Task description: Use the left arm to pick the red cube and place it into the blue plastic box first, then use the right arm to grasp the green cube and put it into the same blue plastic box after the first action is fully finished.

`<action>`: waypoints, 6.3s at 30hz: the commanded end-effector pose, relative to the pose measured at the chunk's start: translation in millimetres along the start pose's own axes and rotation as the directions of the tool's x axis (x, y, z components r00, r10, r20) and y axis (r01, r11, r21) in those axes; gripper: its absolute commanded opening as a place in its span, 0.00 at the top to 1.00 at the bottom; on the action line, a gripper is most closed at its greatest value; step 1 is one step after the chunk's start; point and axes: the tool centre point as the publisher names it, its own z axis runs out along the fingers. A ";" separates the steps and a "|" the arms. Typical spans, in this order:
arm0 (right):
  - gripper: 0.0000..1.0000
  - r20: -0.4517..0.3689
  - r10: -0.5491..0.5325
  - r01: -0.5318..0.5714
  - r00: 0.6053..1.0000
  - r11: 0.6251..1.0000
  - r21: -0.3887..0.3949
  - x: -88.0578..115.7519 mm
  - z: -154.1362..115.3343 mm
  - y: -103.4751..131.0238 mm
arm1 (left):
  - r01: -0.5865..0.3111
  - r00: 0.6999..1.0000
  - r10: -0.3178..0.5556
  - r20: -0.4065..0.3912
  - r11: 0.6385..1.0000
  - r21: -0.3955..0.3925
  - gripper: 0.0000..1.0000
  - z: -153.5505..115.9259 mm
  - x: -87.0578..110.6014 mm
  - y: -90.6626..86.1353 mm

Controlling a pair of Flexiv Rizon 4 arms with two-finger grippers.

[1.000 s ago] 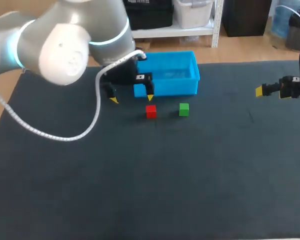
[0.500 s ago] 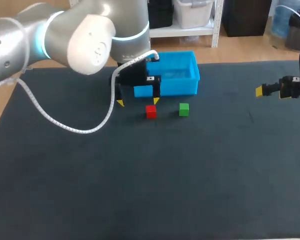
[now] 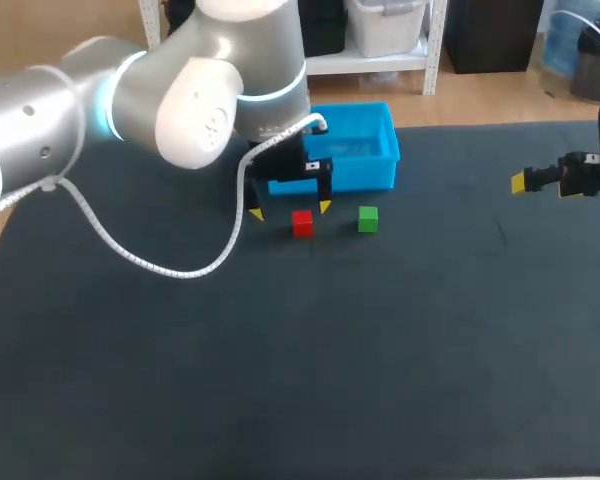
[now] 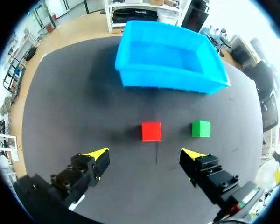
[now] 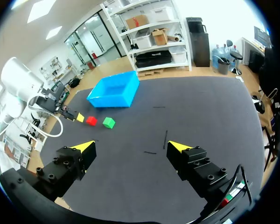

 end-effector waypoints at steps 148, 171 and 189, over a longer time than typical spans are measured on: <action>0.00 -0.001 0.000 0.000 1.000 1.000 0.000 -0.1 -0.1 -0.1 | -0.056 0.970 0.045 0.241 0.998 0.037 1.00 -3.5 -174.5 -39.3; 0.00 -0.001 0.000 0.000 1.000 1.000 0.000 -0.1 -0.1 -0.1 | -0.072 0.973 0.071 0.220 0.997 -0.005 0.00 -1.0 -172.2 -33.5; 0.00 -0.001 0.000 0.000 1.000 1.000 0.000 -0.1 -0.1 -0.1 | -0.227 0.926 0.173 0.336 0.965 0.129 0.00 -79.9 -105.3 15.0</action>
